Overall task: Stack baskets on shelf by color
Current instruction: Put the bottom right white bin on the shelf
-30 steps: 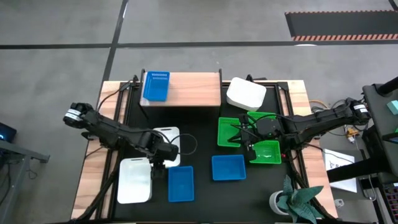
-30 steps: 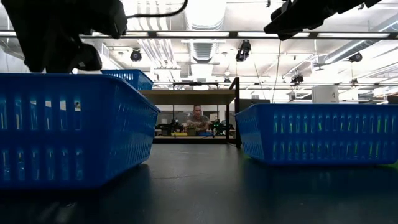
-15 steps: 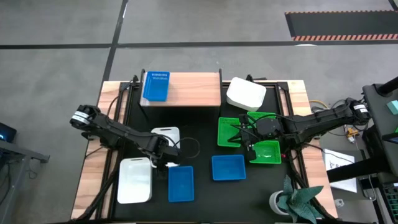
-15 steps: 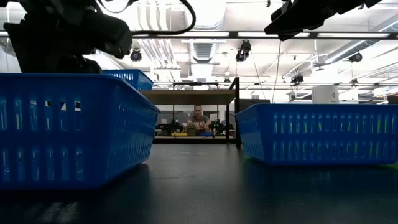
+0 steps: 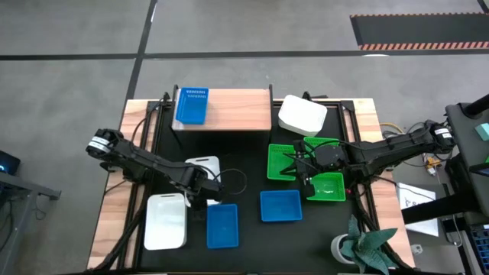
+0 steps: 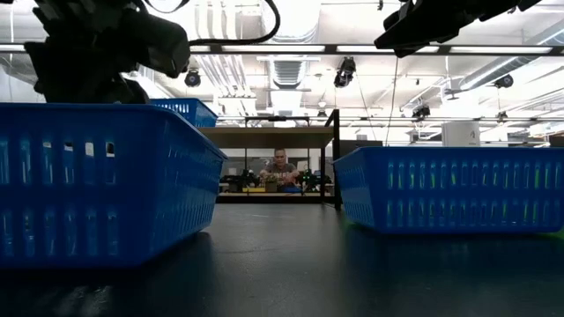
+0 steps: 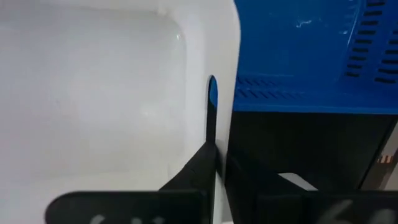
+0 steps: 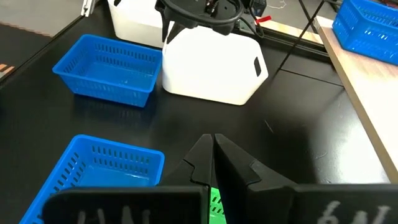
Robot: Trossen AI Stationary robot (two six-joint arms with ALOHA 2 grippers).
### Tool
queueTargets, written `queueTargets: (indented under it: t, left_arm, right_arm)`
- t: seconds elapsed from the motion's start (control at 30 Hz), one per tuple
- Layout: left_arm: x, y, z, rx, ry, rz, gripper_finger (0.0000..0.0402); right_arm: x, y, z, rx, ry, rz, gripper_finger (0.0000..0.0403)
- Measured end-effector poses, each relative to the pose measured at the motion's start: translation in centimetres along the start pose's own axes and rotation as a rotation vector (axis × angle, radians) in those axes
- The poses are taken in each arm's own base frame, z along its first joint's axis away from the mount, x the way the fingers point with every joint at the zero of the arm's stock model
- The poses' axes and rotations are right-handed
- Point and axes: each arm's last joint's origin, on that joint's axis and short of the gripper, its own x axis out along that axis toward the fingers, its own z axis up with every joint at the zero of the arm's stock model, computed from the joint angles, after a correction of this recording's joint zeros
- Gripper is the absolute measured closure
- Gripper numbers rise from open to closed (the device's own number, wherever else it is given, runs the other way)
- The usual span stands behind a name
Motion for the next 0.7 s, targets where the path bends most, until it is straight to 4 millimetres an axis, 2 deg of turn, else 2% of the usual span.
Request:
queueTargets:
  t: [0.2,0.43,0.7]
  left_arm:
    - [-1.7,-0.6,0.2,-0.002,0.011,0.015,0.0401]
    - [-5.4,-1.7,0.6,-0.001,-0.007,0.06,0.0401]
    - [-9.4,-3.1,1.4,0.026,-0.121,0.064,0.0401]
  right_arm:
    - [0.0,0.0,0.0,0.001,0.0,0.0,0.0394]
    - [0.0,0.0,0.0,0.001,0.003,0.0,0.0394]
    - [0.0,0.0,-0.3,0.0,0.027,0.005,0.0394]
